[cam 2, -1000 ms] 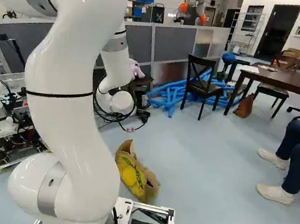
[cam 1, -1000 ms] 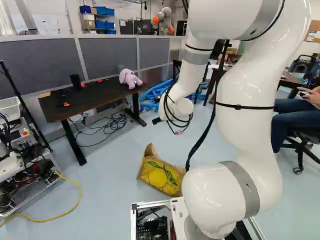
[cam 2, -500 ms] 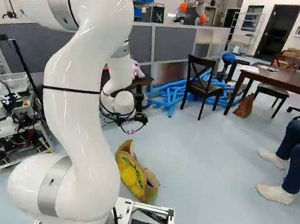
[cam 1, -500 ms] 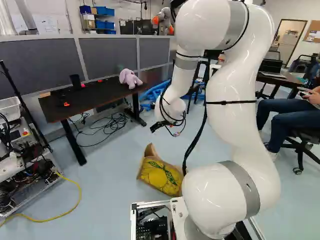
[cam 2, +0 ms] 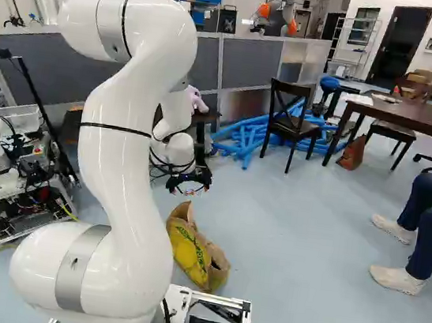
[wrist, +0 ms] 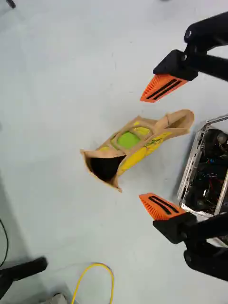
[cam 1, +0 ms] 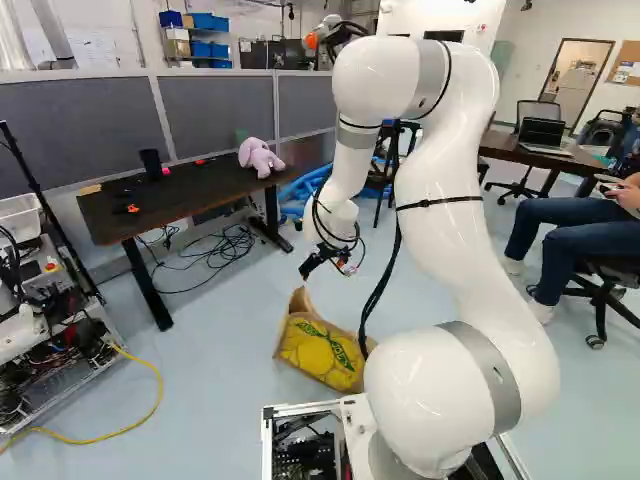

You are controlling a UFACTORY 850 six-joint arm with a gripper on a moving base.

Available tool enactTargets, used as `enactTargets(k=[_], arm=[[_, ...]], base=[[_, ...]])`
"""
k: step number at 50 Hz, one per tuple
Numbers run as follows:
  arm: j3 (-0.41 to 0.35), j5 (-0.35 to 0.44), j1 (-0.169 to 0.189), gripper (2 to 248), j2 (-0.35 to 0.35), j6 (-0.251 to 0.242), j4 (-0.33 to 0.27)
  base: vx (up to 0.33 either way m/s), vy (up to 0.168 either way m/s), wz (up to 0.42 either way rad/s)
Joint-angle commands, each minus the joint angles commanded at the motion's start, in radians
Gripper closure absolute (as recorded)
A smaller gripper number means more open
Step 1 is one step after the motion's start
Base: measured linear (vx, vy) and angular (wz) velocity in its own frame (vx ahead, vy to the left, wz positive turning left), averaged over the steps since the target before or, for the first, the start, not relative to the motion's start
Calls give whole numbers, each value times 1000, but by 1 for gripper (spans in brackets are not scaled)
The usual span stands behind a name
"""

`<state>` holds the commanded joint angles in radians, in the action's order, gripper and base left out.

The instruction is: Pick up the bag on the ground and place it on the table

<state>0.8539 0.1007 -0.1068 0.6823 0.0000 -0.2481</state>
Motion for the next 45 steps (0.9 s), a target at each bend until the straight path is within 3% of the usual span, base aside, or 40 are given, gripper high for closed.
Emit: enactTargets(k=[12,45], arm=[[65,-86,-10,3,63,0,-23],[193,-297,-69,3,141,0,-106]], base=[[0,0,0],[0,0,0]])
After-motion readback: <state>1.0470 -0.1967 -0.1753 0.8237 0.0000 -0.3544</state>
